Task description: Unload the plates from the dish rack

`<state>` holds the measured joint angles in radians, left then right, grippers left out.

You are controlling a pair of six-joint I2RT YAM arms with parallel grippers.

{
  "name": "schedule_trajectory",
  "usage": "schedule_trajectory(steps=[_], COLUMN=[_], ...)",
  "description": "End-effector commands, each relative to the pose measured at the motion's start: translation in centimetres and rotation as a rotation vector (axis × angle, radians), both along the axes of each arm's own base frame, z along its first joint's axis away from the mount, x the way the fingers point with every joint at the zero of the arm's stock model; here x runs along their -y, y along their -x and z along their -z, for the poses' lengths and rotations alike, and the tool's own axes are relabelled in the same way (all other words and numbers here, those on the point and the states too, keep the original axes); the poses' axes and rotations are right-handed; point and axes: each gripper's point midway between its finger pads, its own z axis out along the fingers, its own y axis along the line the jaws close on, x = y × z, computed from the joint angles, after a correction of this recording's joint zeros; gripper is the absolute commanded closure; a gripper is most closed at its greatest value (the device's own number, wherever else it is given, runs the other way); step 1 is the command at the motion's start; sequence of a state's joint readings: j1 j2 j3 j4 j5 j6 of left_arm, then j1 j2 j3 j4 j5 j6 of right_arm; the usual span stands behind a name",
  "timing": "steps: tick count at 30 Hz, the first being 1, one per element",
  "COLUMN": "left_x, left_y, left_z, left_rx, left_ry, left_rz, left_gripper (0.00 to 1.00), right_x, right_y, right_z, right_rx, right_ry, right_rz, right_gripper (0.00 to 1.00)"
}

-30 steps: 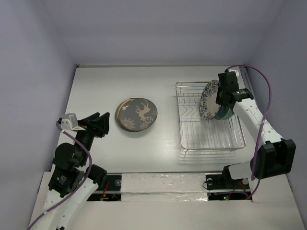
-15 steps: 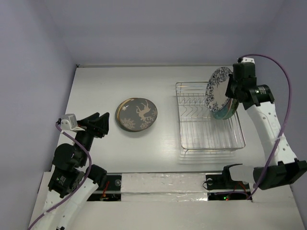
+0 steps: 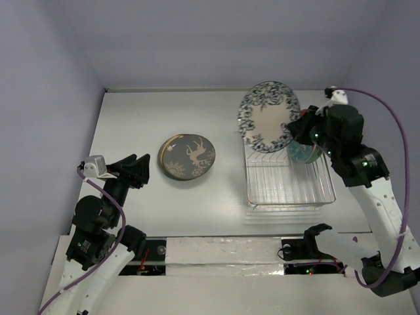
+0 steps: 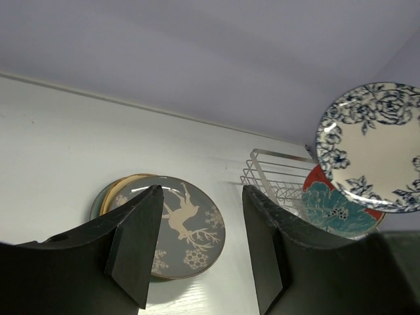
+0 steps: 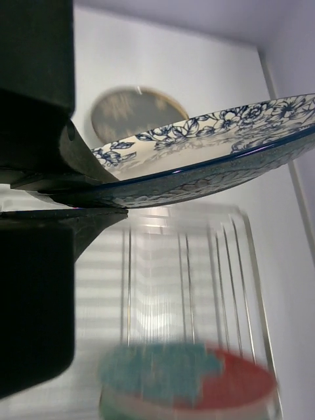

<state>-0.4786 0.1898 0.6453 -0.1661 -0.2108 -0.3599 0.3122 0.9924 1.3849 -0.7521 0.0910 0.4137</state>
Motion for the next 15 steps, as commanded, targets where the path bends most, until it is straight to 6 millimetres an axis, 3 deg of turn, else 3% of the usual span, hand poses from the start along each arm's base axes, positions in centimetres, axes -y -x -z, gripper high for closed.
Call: schedule_trajectory(steps=[1, 3, 5, 6, 9, 14, 15], left_x=[0.5, 0.5, 0.6, 0.6, 0.7, 0.8, 0.9], left_y=[-0.4, -0.4, -0.5, -0.6, -0.8, -1.1, -1.2], left_z=[0.1, 0.1, 0.4, 0.4, 0.7, 1.0, 1.1], left_rx=[-0.008, -0.014, -0.024, -0.026, -0.038, -0.051, -0.056], left_ry=[0.006, 0.004, 0.002, 0.002, -0.005, -0.012, -0.012], left_rz=[0.011, 0.011, 0.012, 0.012, 0.012, 0.012, 0.012], left_gripper=[0.52, 0.52, 0.52, 0.52, 0.52, 0.52, 0.52], right_x=[-8.2, -11.4, -13.8, -15.6, -19.7, -25.1, -26.2], right_y=[-1.2, -1.5, -2.7, -2.5, -3.4, -5.2, -5.2], right_z=[-6.0, -5.9, -3.5, -3.9, -1.6, 3.0, 3.1], right_rx=[0.224, 0.229, 0.158, 0.174, 0.122, -0.007, -0.010], right_ry=[-0.323, -0.393, -0.443, -0.477, -0.554, -0.676, -0.698], right_rz=[-0.230, -0.307, -0.319, -0.358, -0.398, -0.450, -0.479], right_gripper=[1.00, 1.00, 1.00, 1.00, 1.00, 1.00, 1.00])
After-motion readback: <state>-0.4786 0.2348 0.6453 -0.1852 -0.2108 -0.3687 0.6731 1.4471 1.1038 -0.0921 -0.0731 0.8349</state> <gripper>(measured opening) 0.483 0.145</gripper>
